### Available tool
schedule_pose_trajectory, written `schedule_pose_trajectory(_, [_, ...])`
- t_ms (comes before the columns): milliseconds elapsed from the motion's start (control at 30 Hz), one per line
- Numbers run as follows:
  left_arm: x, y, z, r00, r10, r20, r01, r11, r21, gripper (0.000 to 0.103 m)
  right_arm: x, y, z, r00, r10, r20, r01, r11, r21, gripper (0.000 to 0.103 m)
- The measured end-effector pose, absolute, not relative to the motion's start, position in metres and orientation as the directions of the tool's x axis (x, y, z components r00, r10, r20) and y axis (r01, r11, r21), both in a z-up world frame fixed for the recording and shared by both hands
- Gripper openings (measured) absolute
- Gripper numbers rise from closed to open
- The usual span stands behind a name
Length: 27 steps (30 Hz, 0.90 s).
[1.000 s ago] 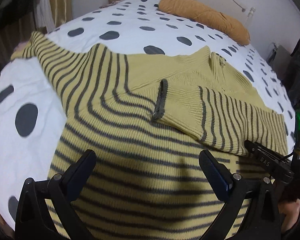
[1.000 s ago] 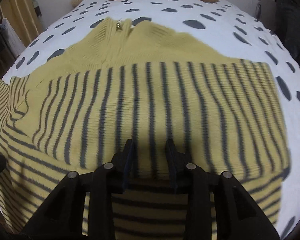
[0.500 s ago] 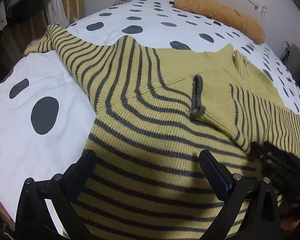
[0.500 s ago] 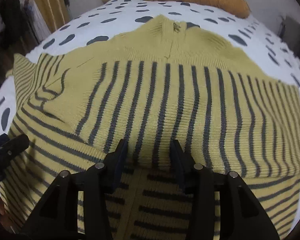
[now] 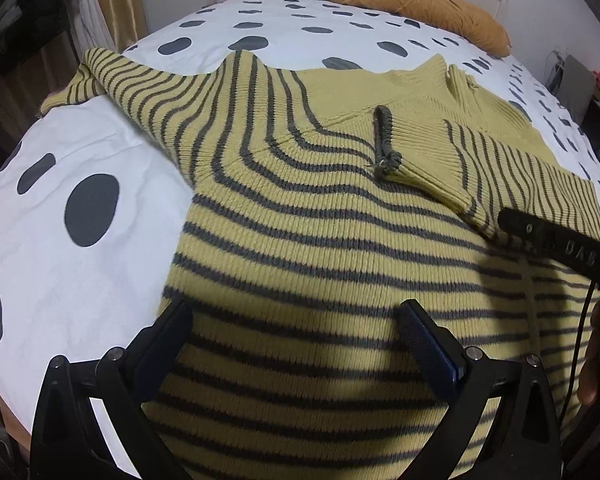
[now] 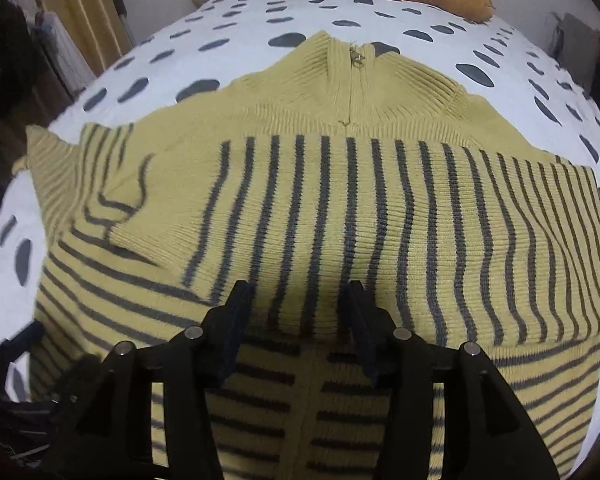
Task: Fold large clothes
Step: 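Carry the sleeve across the cardigan body and release it with the right gripper, then grasp the other sleeve cuff with the left gripper and lift it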
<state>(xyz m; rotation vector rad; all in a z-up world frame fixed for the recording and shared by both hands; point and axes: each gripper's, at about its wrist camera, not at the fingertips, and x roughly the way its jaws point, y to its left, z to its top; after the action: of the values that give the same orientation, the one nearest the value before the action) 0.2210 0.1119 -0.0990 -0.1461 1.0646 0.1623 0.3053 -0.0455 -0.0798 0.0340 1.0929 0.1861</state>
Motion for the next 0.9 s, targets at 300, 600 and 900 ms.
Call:
schedule_pose_trajectory(300, [0.167, 0.205, -0.079, 0.522, 0.033, -0.852, -0.312, 0.937, -0.155, 0.103, 0.283, 0.049, -0.041, 0.473, 0.289, -0.832, -0.293, 0.943, 0.161, 0.06])
schedule_pose_trajectory(600, [0.231, 0.404, -0.02, 0.645, 0.176, -0.743, -0.526, 0.808, -0.265, 0.097, 0.265, 0.13, -0.064, 0.422, 0.387, -0.82, -0.358, 0.902, 0.241, 0.061])
schedule_pose_trajectory(900, [0.392, 0.495, -0.025, 0.532, 0.065, -0.844, -0.631, 0.695, -0.344, 0.097, 0.279, 0.133, -0.084, 0.406, 0.419, -0.812, -0.32, 0.898, 0.304, 0.062])
